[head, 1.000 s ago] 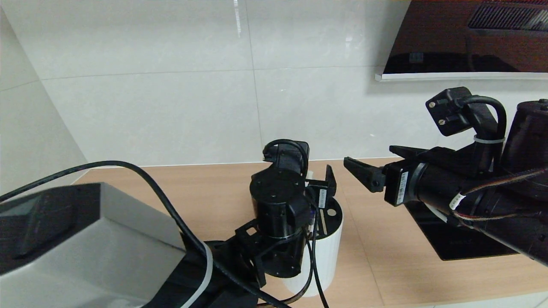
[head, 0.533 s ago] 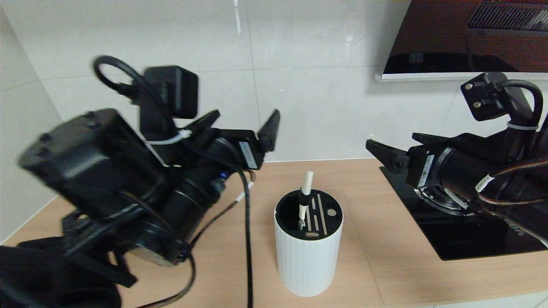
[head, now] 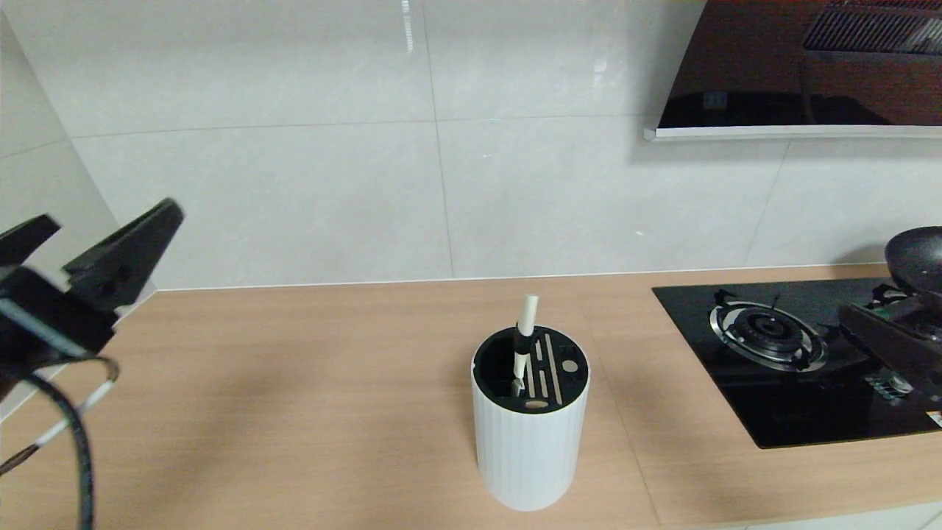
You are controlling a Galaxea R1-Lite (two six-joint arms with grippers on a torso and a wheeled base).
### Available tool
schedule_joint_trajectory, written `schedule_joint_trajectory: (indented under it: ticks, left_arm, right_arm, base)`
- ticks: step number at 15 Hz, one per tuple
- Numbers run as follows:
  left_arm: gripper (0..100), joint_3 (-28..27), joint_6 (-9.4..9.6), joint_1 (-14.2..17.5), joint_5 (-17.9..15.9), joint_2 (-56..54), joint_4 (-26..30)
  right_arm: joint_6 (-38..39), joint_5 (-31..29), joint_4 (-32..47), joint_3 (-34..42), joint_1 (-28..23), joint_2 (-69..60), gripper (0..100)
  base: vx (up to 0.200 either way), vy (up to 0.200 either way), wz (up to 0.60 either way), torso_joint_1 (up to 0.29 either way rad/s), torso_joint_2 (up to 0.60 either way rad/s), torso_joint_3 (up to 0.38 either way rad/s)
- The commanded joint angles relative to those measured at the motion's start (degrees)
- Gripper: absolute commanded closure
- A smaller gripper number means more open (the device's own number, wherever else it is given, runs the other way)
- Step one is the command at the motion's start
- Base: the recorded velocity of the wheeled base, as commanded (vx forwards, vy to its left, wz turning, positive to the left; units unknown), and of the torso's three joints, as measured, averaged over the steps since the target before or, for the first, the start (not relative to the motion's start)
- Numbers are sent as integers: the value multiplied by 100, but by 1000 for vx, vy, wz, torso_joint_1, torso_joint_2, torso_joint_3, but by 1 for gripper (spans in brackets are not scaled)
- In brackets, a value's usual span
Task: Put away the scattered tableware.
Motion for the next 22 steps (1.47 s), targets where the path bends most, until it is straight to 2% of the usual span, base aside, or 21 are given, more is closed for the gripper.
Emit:
schedule_joint_trajectory:
  ticks: [1, 2, 3, 5, 7, 8, 10, 11, 13, 14, 15, 16, 17, 19, 20, 22]
  left_arm:
    - [0, 455, -56, 774, -182, -2739, 2307]
    - [0, 420, -56, 976, -384, -3372, 2975]
    - [0, 429, -56, 1231, -525, -3776, 3415]
    - [0, 490, -56, 1521, -762, -4453, 4004]
    - [0, 534, -56, 1776, -903, -5147, 4663]
    - [0, 657, -73, 1890, -806, -5130, 4654]
    - [0, 868, -196, 2013, -393, -5121, 4250]
    - [0, 1088, -258, 2233, -243, -5121, 3951]
    - [0, 1475, -214, 2795, -314, -5384, 3863]
    - [0, 1738, -117, 2910, -472, -5683, 3977]
    - [0, 1765, -108, 2910, -481, -5683, 3986]
    - [0, 2222, -82, 2918, -463, -5683, 3828]
    - [0, 2494, -99, 2918, -674, -5683, 3872]
    - [0, 2494, -266, 2918, -1272, -5683, 4461]
    - [0, 2485, -258, 2918, -1632, -5683, 4724]
    - [0, 2494, -240, 2918, -2291, -5683, 4724]
  right_arm:
    - [-13, 115, 1368, 650, -692, -2802, 0]
    - [-49, 115, 2044, 492, -877, -3391, 0]
    - [-75, 115, 2589, 334, -991, -3857, 0]
    - [-321, 106, 3574, 70, -1237, -4648, 0]
    - [-506, -289, 3670, 17, -1676, -4701, 0]
    - [-514, -289, 3644, 35, -1905, -4701, 0]
    - [-523, -263, 3662, 149, -2353, -4806, 0]
    - [-594, -26, 3741, 334, -2670, -5149, 0]
    - [-541, -245, 3574, 694, -2661, -5193, 0]
    - [-541, -333, 3442, 826, -2661, -5193, 0]
    - [-541, -333, 3433, 835, -2661, -5193, 0]
    - [-585, -316, 3319, 1072, -2652, -5246, 0]
    - [-594, -237, 3293, 1318, -2634, -5263, 0]
    - [-594, -122, 3222, 1758, -2634, -5263, 0]
    - [-594, -61, 3099, 2056, -2634, -5263, 0]
    - [-550, 150, 3126, 2144, -2634, -5272, 0]
  base:
    - [0, 0, 0, 0, 0, 0]
    - [0, 0, 0, 0, 0, 0]
    - [0, 0, 0, 0, 0, 0]
    - [0, 0, 0, 0, 0, 0]
    - [0, 0, 0, 0, 0, 0]
    - [0, 0, 0, 0, 0, 0]
    - [0, 0, 0, 0, 0, 0]
    - [0, 0, 0, 0, 0, 0]
    - [0, 0, 0, 0, 0, 0]
    - [0, 0, 0, 0, 0, 0]
    - [0, 0, 0, 0, 0, 0]
    - [0, 0, 0, 0, 0, 0]
    - [0, 0, 0, 0, 0, 0]
    - [0, 0, 0, 0, 0, 0]
    - [0, 0, 0, 0, 0, 0]
    - [0, 0, 0, 0, 0, 0]
